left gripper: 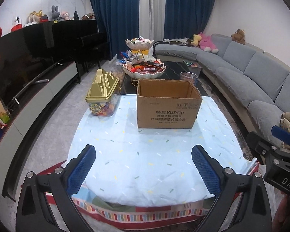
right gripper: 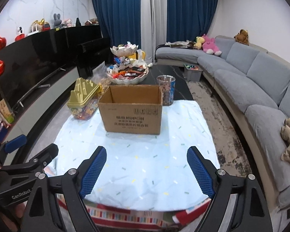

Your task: Organize snacks

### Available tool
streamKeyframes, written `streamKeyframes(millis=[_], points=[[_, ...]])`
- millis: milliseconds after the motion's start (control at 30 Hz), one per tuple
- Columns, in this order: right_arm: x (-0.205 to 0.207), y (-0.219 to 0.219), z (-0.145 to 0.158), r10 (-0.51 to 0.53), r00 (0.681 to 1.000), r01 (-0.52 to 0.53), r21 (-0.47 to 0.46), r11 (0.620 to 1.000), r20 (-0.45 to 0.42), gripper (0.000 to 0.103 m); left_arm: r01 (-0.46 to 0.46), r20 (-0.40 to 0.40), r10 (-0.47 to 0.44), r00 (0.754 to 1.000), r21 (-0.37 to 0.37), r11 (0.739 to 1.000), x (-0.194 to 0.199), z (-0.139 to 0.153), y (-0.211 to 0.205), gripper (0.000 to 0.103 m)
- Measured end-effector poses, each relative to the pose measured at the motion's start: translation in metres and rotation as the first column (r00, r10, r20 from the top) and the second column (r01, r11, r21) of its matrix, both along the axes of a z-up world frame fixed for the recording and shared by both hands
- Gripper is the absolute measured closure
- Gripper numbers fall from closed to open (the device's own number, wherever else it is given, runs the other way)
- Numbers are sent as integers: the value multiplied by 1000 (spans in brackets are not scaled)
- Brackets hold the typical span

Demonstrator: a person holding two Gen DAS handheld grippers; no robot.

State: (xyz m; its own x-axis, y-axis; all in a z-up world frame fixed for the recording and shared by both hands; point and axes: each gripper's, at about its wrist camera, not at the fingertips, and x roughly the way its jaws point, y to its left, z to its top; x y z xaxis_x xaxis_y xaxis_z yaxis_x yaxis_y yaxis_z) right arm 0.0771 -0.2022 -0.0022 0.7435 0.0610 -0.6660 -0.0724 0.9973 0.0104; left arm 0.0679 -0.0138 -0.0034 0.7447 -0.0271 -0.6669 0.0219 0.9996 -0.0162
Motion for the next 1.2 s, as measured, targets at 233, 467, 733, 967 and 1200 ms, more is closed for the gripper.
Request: streamKeyframes(millis=[233,467,733,967,1200], points=[[-20,-9,3,-22,1000,22,15,1000,-9,17,-12,17,11,1000,8,1000,-19,4,-3,1],[-33,-11,11,-43,999,43,7,999,32,17,-31,20,31,999,0,1000,-27,5,-1,1],[-37,-10,13,-49,998,49,4,999,34,17,-50,31,50,998,-3,999,-31,5,2,1],[-36,-10,13,-51,998,51,6,999,34,17,-49,31,49,998,-3,999,-32,5,2,1],[-36,-10,13,-49,998,49,7,999,34,17,-44,28,44,999,-1,999,-34,5,1,1]])
